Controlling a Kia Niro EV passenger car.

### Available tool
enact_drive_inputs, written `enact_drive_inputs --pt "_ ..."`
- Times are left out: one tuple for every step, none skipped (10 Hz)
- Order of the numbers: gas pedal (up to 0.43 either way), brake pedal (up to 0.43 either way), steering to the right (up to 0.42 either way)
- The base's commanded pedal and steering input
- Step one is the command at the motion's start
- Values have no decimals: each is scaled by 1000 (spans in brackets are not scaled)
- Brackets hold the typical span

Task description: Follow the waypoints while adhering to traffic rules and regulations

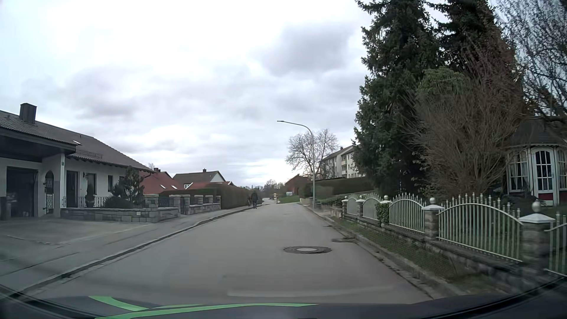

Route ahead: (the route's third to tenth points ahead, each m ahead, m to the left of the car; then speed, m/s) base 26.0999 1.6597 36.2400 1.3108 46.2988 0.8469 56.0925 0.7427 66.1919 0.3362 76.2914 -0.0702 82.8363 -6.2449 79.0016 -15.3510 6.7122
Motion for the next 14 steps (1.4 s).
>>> enact_drive_inputs --pt "209 0 0" --pt "209 0 0" --pt "209 0 0" --pt "209 0 0" --pt "209 0 0" --pt "209 0 0" --pt "209 0 0" --pt "197 0 1" --pt "197 0 1" --pt "197 0 1" --pt "189 0 4" --pt "177 0 6" --pt "169 0 6" --pt "169 0 5"
